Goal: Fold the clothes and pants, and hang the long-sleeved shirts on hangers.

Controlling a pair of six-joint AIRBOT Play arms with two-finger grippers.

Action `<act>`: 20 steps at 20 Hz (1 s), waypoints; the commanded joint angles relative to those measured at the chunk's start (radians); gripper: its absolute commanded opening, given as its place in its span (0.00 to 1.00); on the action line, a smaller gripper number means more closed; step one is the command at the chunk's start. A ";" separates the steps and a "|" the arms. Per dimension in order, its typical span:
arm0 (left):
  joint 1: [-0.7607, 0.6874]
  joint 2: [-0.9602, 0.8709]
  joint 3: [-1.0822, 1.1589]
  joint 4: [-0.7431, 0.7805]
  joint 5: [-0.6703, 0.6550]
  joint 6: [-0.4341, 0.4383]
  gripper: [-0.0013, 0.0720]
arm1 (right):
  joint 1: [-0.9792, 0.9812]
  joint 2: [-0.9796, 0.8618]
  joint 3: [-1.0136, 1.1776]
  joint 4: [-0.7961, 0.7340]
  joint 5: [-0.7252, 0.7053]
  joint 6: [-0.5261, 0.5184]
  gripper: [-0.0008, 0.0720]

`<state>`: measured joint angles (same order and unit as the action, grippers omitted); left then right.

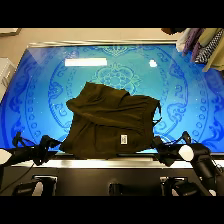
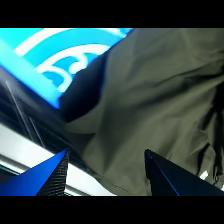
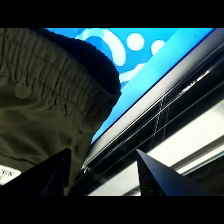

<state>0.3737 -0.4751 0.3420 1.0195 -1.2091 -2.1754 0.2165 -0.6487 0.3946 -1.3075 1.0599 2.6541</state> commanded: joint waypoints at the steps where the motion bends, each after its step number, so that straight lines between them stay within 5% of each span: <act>1: -0.002 0.032 -0.062 0.005 0.014 -0.032 0.75 | 0.059 -0.058 -0.008 -0.074 -0.101 0.164 0.67; 3: -0.002 0.029 -0.096 0.002 0.035 -0.033 0.75 | 0.059 -0.099 -0.008 -0.077 -0.169 0.174 0.65; 6: -0.004 0.028 -0.141 0.001 0.077 -0.033 0.75 | 0.059 -0.139 -0.008 -0.076 -0.236 0.203 0.46; 9: -0.029 0.028 -0.165 0.001 0.158 -0.033 0.75 | 0.059 -0.140 -0.008 -0.085 -0.247 0.213 0.38; 14: -0.115 -0.074 -0.182 0.000 0.312 -0.035 0.75 | 0.059 -0.140 -0.008 -0.089 -0.205 0.212 0.36; 15: -0.136 -0.111 -0.182 -0.018 0.348 -0.034 0.75 | 0.059 -0.140 -0.008 -0.089 -0.195 0.211 0.23; 16: -0.161 -0.149 -0.182 -0.057 0.385 -0.022 0.70 | 0.059 -0.140 -0.008 -0.088 -0.185 0.211 0.07; 17: -0.182 -0.180 -0.181 -0.105 0.414 -0.003 0.50 | 0.059 -0.140 -0.007 -0.083 -0.173 0.211 0.07; 18: -0.188 -0.194 -0.179 -0.152 0.423 0.019 0.15 | 0.059 -0.135 -0.007 -0.078 -0.158 0.205 0.07; 19: -0.184 -0.193 -0.167 -0.183 0.417 0.059 0.04 | 0.059 -0.122 -0.007 -0.071 -0.138 0.188 0.07; 20: -0.174 -0.187 -0.147 -0.181 0.389 0.099 0.03 | 0.059 -0.103 -0.007 -0.071 -0.109 0.172 0.07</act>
<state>0.2131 -0.6315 0.1734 0.9119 -0.8455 -2.1605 0.2745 -0.7750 0.3870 -1.3911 0.8913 2.8544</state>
